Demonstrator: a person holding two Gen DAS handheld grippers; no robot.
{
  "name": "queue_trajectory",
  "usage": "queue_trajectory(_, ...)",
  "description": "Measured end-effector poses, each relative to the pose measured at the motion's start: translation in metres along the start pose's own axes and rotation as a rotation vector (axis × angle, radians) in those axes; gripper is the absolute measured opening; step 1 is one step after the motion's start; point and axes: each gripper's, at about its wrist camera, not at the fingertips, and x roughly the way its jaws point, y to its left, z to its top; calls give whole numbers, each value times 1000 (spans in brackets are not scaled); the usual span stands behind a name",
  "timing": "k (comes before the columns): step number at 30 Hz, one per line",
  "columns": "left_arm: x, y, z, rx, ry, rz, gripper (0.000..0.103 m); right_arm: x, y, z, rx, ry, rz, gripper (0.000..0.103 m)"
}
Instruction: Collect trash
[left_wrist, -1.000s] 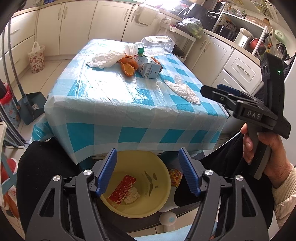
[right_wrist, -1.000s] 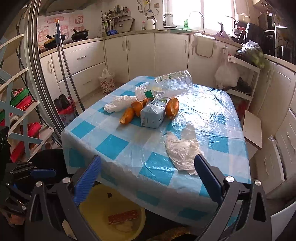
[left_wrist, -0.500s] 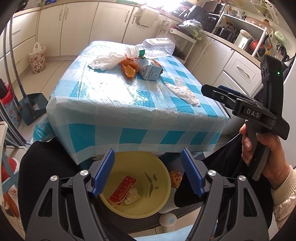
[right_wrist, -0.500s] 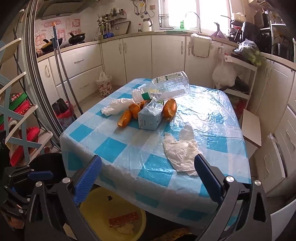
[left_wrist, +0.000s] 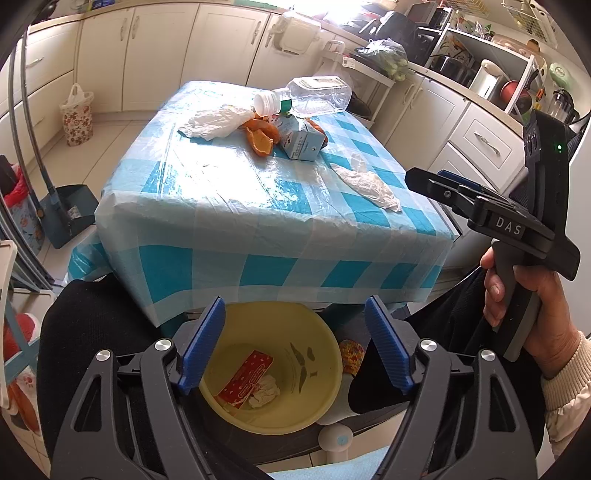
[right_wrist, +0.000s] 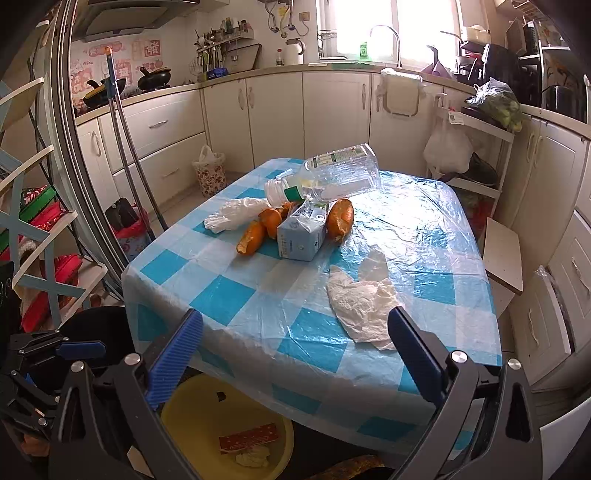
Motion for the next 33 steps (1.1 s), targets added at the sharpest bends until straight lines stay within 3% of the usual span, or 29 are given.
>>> queue_trajectory(33, 1, 2, -1, -3, 2, 3, 76, -2, -1, 2, 12, -11, 4, 96)
